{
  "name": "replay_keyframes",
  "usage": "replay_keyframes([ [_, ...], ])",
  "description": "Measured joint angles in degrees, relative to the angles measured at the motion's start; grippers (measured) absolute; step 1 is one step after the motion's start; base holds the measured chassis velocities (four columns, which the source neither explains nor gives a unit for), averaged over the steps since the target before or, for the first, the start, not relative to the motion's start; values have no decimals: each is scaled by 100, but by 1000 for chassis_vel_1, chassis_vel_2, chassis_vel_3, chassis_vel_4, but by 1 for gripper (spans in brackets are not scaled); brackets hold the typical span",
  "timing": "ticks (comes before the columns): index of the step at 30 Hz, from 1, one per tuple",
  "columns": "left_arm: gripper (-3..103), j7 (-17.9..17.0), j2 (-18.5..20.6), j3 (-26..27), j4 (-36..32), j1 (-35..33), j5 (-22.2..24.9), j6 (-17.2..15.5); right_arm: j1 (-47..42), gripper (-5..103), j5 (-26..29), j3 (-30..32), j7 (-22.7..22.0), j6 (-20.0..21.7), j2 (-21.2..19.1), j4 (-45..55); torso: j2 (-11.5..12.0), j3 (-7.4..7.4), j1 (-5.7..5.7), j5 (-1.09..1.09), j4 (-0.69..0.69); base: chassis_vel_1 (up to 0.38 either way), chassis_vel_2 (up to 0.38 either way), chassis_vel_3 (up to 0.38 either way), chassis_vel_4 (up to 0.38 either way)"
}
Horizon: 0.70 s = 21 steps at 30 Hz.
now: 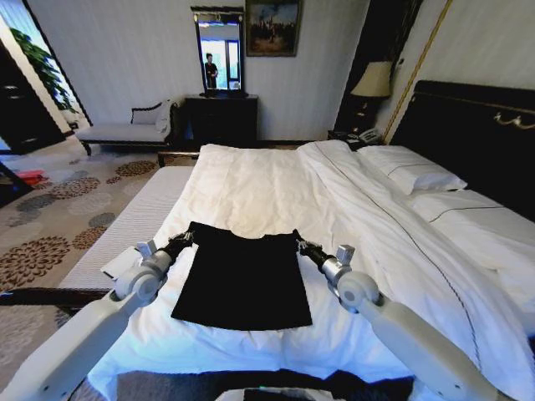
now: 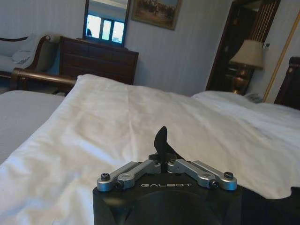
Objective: Fold the clothes on the bed.
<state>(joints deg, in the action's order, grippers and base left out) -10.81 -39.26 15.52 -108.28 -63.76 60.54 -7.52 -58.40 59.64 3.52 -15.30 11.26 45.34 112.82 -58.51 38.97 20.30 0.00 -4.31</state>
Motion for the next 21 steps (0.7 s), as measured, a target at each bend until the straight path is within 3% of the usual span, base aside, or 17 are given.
replay_keyframes([
  [13, 1, 13, -278, 38, -34, -678, -406, 71, -1090, 2, -470, 436, 108, -79, 111, 274, 0, 0, 0, 1, -3, 0, 0, 0, 0],
  [21, 1, 27, -360, 345, -174, -1319, -548, 96, -1635, 2, -711, 582, 167, -106, 263, 466, 0, 0, 0, 0, -1, 0, 0, 0, 0],
])
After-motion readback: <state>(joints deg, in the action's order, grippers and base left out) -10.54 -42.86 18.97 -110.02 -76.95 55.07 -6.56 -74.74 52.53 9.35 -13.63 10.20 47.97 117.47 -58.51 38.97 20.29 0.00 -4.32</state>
